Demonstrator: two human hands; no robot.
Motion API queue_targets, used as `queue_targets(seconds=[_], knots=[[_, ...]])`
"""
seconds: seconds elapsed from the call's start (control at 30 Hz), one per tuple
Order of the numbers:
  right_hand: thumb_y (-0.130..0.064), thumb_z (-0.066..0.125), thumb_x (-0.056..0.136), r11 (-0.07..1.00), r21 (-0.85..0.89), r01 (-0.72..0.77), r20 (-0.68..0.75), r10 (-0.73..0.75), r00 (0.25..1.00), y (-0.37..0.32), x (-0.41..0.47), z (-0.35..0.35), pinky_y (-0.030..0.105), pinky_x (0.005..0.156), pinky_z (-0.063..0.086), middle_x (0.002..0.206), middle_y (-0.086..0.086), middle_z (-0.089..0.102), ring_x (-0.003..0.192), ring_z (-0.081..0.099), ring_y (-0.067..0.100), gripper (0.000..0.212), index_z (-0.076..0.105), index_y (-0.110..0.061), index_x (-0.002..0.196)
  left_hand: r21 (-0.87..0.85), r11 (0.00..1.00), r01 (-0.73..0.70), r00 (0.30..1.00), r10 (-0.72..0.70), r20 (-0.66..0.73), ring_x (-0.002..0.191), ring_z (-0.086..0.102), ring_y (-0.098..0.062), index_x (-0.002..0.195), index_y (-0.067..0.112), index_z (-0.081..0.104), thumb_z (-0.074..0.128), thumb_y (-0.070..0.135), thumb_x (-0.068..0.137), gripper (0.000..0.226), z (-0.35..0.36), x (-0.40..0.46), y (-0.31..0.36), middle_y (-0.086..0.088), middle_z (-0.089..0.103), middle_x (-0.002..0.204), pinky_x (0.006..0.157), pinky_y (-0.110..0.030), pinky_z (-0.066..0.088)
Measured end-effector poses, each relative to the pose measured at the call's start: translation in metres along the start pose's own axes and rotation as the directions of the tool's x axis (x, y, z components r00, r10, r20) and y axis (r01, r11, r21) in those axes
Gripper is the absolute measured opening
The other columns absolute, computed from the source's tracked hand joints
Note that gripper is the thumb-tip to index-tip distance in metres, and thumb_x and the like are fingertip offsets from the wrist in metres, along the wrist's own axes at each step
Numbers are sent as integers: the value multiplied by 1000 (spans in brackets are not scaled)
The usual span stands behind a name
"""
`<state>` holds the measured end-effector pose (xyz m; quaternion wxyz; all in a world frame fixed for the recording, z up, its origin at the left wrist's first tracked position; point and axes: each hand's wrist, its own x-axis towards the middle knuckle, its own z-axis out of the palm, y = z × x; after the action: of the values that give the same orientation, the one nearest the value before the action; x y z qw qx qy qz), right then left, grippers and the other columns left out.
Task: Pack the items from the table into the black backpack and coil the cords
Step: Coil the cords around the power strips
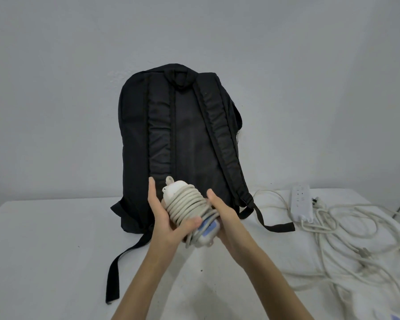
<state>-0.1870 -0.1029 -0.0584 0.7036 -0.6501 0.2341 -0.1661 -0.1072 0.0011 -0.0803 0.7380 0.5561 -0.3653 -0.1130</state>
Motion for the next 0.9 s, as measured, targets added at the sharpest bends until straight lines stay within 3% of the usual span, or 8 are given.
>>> queue_targets(seconds=[0.07,0.17,0.3,0.37,0.47,0.63,0.8,0.9], knots=[[-60,75,61,1000,15,-7,91,6,996,3,-1,-9,38,90,52,101,13,70,97,66,29,70,65,-6,104,68,998,-5,999,2,46,105,57,6,139,39,-1,74,35,49,117,2,-1,0,18,38,126,77,-16,51],[-41,74,67,987,158,41,203,-73,976,7,-6,-21,39,84,54,107,22,67,99,65,34,63,63,2,112,103,995,-1,991,-13,132,106,58,3,140,35,9,74,35,51,110,6,-2,2,15,42,127,80,-20,52],[-34,80,57,946,289,148,64,-173,983,5,0,-22,41,79,54,101,21,69,93,67,35,62,65,-1,108,124,991,45,997,-52,49,115,53,-2,129,58,20,58,42,75,68,26,12,12,13,40,137,96,-30,48],[-32,81,53,925,322,199,-7,-208,978,2,3,-22,44,78,55,101,21,69,92,67,35,65,64,-3,109,363,932,-4,998,24,-51,114,42,9,127,63,19,41,59,81,51,35,21,17,18,34,130,106,-27,35],[-31,83,47,913,336,233,-58,-227,972,-1,11,-31,38,70,55,98,18,70,88,69,33,72,62,-4,110,632,771,-77,987,147,-59,105,32,1,125,63,21,19,69,77,48,34,34,13,15,29,122,103,-25,20],[-27,76,62,874,486,30,210,-150,966,4,16,-43,49,89,48,110,27,60,100,58,38,67,56,5,118,376,926,30,998,-50,42,121,42,-5,119,66,40,29,73,85,36,44,45,4,20,37,121,106,-29,35],[-26,75,59,880,462,110,87,-168,982,-3,28,-49,49,87,48,108,30,61,95,61,39,63,60,3,113,670,724,-163,987,124,107,134,16,-2,129,64,16,22,70,78,52,43,70,17,12,19,147,116,-35,11],[-21,71,60,872,436,223,-54,-222,974,-17,37,-63,38,73,53,95,20,67,82,66,30,50,63,0,106,684,703,-196,922,370,-116,138,12,-6,147,34,19,43,65,77,80,18,117,45,-2,15,154,113,-34,9]])
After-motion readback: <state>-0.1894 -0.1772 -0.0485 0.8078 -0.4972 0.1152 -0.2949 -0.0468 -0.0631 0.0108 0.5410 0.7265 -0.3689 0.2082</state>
